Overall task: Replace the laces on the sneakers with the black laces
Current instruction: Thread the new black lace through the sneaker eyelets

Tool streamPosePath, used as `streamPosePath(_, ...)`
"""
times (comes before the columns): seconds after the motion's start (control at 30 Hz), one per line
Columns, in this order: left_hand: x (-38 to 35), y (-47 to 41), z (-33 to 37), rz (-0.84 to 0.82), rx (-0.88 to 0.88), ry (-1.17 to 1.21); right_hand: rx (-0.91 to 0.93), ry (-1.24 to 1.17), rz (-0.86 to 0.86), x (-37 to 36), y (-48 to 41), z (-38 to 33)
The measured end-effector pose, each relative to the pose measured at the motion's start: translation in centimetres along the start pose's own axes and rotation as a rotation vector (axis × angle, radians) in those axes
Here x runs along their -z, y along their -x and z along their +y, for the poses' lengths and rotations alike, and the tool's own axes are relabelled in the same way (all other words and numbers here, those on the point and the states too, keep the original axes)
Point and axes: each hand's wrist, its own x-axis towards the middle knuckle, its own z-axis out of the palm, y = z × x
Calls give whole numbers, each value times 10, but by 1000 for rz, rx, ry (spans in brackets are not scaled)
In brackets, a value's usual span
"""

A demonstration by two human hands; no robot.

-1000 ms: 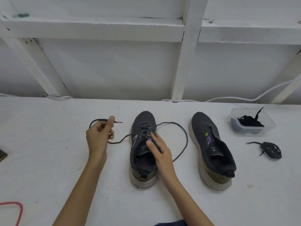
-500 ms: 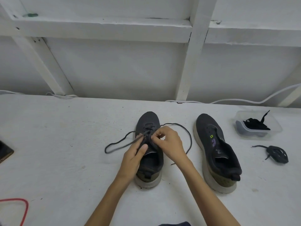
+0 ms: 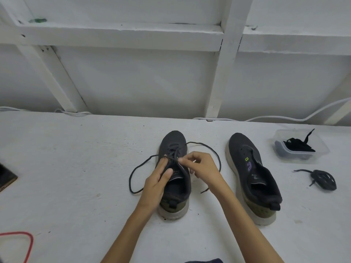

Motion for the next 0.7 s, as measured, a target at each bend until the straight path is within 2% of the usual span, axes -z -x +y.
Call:
streamPosePath(0.1,0,0,0,-2,3,6,31,-25,-23,3,-2,-8)
streamPosePath(0.23,0,1,1,0,13,16,32,-73,103,12,-15,-20)
streamPosePath(0.4,-1,1,-1,7,7,18,-52,-45,-33,9,-7,-15)
streamPosePath(0.5,-1,-1,-3,7,8,16,-31,-57,-101,8,-3,-10)
streamPosePath(0.6,-1,-1,-4,-4,5,19,-18,-128,36,14,-12,-12)
streamPosePath(0.7,-1,-1,-6,-5,4,36,-101,-290,137,18,-22,-11)
